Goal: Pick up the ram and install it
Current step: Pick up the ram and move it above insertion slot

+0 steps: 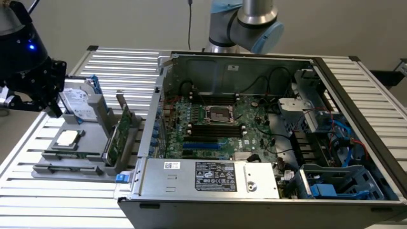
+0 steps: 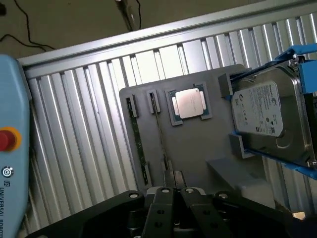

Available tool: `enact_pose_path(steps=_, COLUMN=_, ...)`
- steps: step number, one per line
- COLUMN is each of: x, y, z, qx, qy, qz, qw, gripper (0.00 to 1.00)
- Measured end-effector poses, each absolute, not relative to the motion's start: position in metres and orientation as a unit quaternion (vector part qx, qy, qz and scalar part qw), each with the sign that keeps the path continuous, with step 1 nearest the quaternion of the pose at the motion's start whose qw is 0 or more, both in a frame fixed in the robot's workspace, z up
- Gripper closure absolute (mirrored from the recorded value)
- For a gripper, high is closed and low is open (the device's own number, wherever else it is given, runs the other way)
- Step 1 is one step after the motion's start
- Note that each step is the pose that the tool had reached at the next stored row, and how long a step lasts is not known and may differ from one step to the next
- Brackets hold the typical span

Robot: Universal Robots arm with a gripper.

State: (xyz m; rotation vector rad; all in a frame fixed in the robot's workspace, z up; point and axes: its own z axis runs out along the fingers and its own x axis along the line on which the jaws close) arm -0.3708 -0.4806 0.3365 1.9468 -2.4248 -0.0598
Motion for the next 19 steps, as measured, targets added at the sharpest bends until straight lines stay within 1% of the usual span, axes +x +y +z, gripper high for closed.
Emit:
enact_pose_path(steps=13, x=-0.3708, y=-0.4806, z=0.3337, qx=0.713, qy=-0.701, qz=-0.017, qw=0.018, gripper=0.89)
enact_pose_path(steps=19, x=-0.3712, y=-0.4809, z=0.3336, qx=0.719, qy=-0.695, qz=-0.017, qw=0.018, gripper=0.89)
